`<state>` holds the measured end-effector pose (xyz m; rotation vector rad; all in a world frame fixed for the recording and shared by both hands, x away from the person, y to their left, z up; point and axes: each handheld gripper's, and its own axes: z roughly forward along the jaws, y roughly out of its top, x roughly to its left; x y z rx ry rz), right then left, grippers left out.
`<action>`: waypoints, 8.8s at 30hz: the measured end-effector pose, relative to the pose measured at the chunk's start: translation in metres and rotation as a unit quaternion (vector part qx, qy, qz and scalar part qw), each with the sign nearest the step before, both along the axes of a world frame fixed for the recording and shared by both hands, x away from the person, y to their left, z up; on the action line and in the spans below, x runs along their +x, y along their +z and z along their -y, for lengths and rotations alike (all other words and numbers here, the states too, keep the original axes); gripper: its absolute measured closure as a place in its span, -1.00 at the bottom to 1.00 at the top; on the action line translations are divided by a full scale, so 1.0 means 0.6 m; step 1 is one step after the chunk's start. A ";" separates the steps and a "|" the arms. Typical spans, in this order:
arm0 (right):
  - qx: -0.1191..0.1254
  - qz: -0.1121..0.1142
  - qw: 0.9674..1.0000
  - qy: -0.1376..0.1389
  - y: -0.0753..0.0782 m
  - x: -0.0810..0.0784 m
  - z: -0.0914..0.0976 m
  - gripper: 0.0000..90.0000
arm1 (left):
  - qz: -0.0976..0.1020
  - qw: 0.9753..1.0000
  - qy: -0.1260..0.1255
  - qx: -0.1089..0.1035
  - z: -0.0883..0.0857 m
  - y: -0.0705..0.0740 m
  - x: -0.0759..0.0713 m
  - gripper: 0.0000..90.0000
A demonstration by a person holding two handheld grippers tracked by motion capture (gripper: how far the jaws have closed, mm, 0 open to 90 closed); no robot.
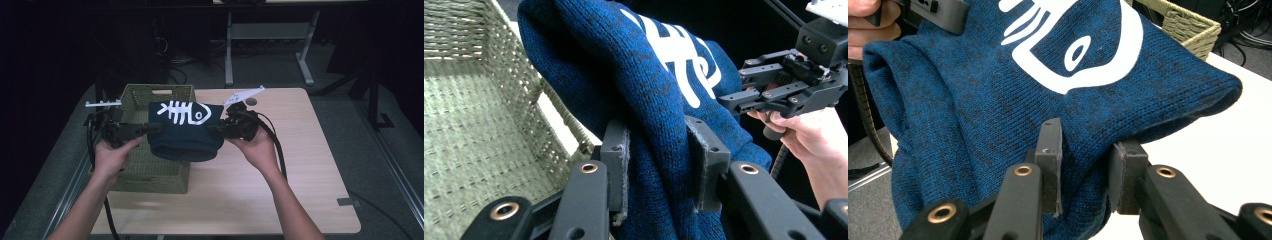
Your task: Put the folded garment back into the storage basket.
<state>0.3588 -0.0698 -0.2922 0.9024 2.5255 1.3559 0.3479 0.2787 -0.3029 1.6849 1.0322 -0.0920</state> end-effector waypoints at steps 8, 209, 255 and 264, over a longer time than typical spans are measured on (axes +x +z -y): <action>0.005 -0.004 1.000 0.005 0.003 0.009 -0.023 0.57 | -0.015 1.000 0.015 -0.011 -0.023 -0.004 0.004 0.46; 0.040 -0.026 0.997 -0.061 -0.054 0.029 0.098 -0.28 | 0.005 0.998 0.013 0.061 0.092 -0.020 0.031 -0.31; 0.021 -0.019 0.987 -0.159 -0.091 -0.042 0.301 -0.38 | 0.028 0.996 -0.053 0.063 0.281 -0.054 -0.026 -0.43; 0.016 -0.028 0.983 -0.181 -0.117 -0.062 0.341 -0.38 | 0.031 0.995 -0.076 0.062 0.315 -0.070 -0.052 -0.43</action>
